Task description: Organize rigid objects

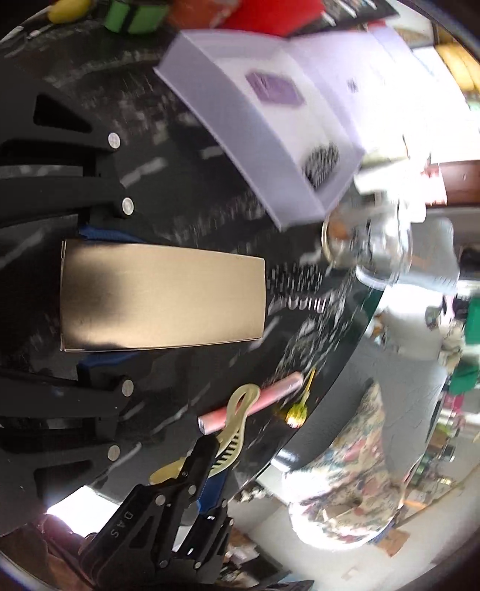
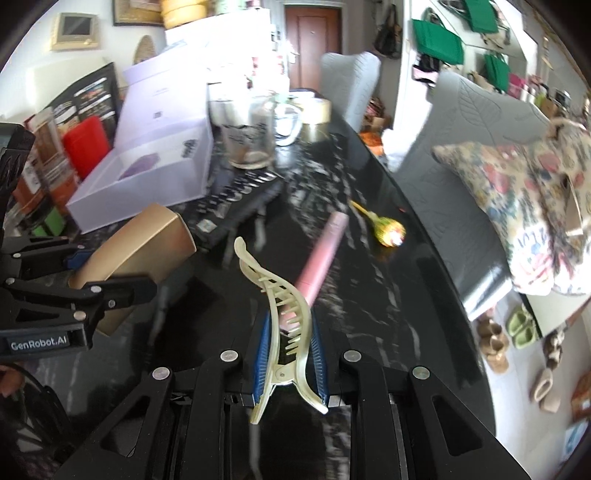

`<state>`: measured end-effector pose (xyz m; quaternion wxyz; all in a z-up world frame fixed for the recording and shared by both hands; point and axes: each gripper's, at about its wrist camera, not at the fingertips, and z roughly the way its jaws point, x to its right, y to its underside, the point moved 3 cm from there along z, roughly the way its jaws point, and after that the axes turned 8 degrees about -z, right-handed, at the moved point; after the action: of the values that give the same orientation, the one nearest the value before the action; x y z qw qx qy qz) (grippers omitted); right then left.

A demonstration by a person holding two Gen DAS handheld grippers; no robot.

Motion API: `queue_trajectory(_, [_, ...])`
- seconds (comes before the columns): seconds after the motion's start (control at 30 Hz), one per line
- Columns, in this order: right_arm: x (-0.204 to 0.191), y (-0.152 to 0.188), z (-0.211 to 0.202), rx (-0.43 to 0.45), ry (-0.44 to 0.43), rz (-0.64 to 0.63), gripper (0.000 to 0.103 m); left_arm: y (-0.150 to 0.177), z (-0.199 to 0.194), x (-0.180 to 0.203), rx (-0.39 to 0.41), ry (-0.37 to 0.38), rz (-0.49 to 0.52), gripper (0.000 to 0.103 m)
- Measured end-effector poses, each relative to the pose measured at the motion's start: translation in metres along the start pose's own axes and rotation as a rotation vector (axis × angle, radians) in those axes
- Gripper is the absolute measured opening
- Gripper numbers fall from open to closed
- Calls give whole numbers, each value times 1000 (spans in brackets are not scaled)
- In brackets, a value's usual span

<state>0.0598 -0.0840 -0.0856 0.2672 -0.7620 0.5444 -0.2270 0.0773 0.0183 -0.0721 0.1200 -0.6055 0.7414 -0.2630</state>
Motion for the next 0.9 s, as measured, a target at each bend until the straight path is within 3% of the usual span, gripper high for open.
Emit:
queue_trajectory(0.6, [-97, -35, -3, 50, -120, -179, 21, 17, -57, -78, 117, -113, -165, 45])
queue_trajectory(0.9, [-134, -51, 2, 48, -193, -253, 21, 22, -70, -113, 134, -169, -236, 45])
